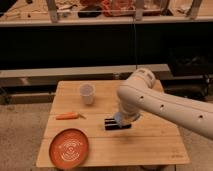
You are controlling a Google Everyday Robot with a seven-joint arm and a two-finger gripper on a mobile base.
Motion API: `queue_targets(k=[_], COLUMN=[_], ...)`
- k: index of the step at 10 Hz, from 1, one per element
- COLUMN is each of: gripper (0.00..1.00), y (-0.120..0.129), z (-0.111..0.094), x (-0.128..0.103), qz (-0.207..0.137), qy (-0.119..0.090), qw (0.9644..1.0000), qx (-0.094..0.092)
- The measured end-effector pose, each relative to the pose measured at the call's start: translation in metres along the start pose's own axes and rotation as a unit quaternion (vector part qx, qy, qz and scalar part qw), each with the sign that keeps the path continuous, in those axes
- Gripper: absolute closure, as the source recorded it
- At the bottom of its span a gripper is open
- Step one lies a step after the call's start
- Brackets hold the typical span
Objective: Place the white sponge in the ceramic cup
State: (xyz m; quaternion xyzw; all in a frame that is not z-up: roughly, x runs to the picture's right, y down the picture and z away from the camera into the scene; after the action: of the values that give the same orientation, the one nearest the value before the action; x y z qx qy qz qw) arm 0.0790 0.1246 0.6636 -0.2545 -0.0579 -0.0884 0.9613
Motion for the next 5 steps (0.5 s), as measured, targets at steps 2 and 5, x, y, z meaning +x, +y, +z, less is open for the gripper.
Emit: queue_targets(k=[2,5], gripper=[0.98,0.98], y=[-0.008,-0.023], z=[-0.002,-0.009], x=[-0.007,-0.015], qz=[-0.003,-0.007], qy=[-0.004,-0.012], qw=[1.0,0.9999], qx=[0.001,0.002])
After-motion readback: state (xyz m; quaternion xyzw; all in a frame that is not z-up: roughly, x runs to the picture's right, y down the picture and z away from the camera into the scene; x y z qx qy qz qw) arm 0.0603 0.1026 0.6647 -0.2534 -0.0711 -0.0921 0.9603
